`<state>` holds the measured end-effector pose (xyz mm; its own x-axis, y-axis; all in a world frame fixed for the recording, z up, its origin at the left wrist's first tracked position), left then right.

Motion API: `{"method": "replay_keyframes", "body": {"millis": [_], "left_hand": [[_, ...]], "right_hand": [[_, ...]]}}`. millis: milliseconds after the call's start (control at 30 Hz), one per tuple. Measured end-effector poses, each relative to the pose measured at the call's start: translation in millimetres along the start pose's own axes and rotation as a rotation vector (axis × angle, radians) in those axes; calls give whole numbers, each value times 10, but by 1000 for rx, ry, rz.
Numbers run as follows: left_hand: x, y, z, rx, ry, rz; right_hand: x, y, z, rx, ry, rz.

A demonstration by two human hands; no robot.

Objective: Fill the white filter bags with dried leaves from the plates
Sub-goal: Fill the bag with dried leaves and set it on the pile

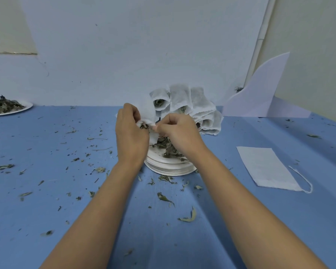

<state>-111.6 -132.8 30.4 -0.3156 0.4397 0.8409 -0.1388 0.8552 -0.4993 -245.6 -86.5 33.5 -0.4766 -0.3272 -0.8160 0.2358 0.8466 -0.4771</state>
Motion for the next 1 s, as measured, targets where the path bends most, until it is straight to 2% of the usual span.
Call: {"method": "replay_keyframes", "body": {"millis": [67, 167, 300, 367, 500, 600, 800, 933, 1000], "left_hand": [[-11, -2, 29, -34, -1, -18], [60, 62, 156, -159, 46, 0], [20, 84, 286, -310, 281, -169], [-14, 64, 269, -297, 342, -220], [-10, 61, 224, -260, 241, -155], [-8, 28, 135, -157, 145, -123], [10, -6, -130, 68, -76, -7], [-39, -45, -124, 33, 7, -81], [-91, -66, -88, -12, 74, -144]], "right_hand": [[49, -9, -59, 94, 29, -7], [176, 5, -162, 218, -62, 48], [222, -3, -298, 291, -53, 43], [192, -18, -307, 269, -31, 12], [119, -30, -249, 231, -7, -30], [43, -29, -214, 211, 0, -80], [-80, 13, 72, -55, 42, -164], [-57, 15, -4, 1, -37, -151], [2, -18, -102, -47, -5, -107]]}}
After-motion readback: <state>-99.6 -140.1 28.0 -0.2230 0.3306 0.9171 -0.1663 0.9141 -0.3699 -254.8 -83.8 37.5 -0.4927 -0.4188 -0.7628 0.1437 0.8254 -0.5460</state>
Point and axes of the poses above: each hand's wrist, its own y-axis away from the middle knuckle, its own z-axis out of the palm, x = y × z, the point moved 8 cm from there along -y, towards the middle knuckle, and after that the axes turned 10 degrees about -z, right-handed, at the moved point
